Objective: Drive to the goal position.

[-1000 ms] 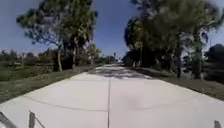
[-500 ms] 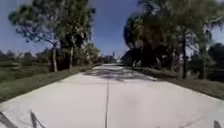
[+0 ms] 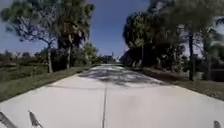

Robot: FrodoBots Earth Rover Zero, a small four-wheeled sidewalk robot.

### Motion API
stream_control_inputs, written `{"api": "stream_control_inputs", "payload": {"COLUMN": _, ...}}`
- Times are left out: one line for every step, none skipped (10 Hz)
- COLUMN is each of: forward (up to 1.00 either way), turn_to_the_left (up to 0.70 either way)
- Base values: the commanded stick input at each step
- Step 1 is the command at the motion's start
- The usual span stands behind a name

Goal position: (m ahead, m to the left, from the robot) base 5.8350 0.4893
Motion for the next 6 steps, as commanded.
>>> {"api": "stream_control_inputs", "payload": {"forward": 0.85, "turn_to_the_left": 0.00}}
{"api": "stream_control_inputs", "payload": {"forward": 0.85, "turn_to_the_left": 0.00}}
{"api": "stream_control_inputs", "payload": {"forward": 0.85, "turn_to_the_left": 0.00}}
{"api": "stream_control_inputs", "payload": {"forward": 0.85, "turn_to_the_left": 0.00}}
{"api": "stream_control_inputs", "payload": {"forward": 0.85, "turn_to_the_left": 0.00}}
{"api": "stream_control_inputs", "payload": {"forward": 0.85, "turn_to_the_left": 0.00}}
